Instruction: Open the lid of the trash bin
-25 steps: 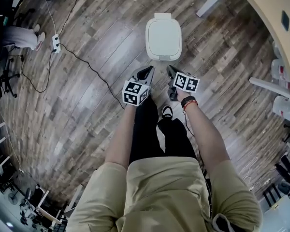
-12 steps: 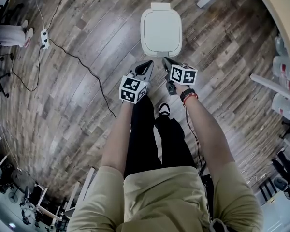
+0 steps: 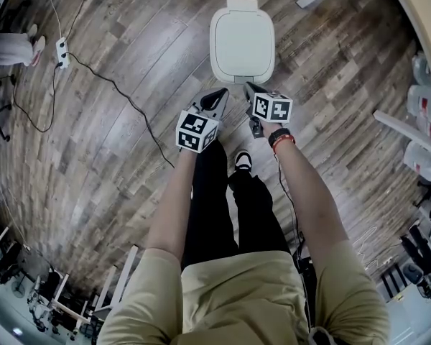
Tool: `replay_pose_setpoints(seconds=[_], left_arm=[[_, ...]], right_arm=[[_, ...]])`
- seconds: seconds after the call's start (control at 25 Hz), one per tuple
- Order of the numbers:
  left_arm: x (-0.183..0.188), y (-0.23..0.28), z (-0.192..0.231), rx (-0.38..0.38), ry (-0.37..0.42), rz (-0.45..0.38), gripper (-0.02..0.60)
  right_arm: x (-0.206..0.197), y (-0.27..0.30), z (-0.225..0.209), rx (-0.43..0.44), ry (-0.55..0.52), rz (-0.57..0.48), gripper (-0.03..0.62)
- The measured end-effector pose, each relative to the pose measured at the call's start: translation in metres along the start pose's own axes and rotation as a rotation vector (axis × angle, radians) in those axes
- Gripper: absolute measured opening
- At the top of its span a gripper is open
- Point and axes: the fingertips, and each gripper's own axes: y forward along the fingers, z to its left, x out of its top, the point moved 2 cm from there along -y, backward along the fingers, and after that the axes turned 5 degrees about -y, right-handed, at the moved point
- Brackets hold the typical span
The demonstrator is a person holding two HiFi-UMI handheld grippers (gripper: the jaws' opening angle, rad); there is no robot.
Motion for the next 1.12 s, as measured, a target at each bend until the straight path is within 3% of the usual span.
replay_pose_setpoints(seconds=[1.12], left_arm=[[-0.003, 0.008, 0.008, 0.018, -0.018, 0.016, 0.023]], right_arm=[[-0.001, 0.009, -0.01, -0.053, -0.024, 0.079, 0.014]])
